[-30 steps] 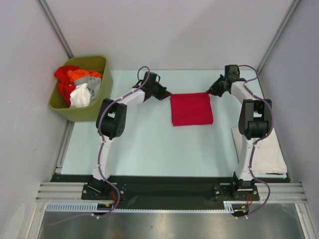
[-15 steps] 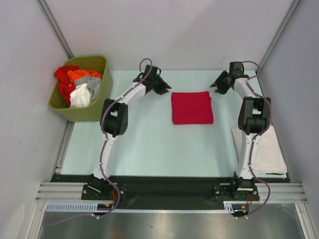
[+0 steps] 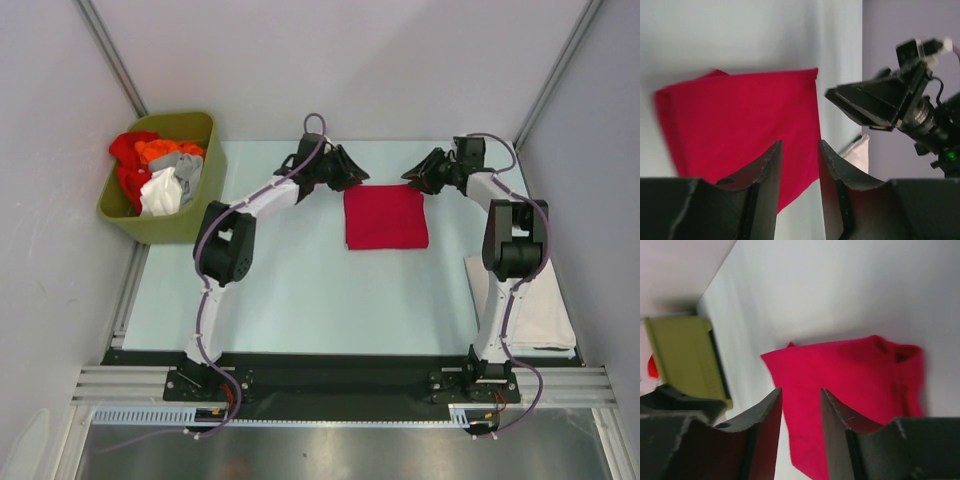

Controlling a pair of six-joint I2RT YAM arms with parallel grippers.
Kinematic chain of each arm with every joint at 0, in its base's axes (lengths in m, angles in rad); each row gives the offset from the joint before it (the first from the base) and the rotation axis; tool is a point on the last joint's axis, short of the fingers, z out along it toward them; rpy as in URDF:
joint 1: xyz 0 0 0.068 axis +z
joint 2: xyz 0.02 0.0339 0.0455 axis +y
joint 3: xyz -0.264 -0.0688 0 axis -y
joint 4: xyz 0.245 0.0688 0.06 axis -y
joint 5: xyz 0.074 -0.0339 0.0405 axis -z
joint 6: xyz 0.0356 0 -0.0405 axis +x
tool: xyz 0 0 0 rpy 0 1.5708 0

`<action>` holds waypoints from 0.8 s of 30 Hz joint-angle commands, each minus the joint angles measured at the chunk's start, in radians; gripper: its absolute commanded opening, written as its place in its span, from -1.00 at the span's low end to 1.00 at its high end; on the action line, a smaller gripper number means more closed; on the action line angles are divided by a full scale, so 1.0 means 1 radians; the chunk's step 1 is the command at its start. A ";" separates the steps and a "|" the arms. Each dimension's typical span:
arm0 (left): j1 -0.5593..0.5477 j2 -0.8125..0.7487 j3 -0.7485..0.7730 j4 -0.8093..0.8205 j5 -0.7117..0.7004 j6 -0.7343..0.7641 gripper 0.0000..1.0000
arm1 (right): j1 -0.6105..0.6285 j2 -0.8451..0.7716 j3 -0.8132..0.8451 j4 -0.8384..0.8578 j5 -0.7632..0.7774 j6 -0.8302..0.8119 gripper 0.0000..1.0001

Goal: Fold and stack the t-shirts
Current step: Fold the tshirt

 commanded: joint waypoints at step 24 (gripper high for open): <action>-0.073 -0.170 -0.195 -0.042 0.176 0.166 -0.17 | -0.100 -0.026 -0.008 0.042 -0.219 -0.014 -0.01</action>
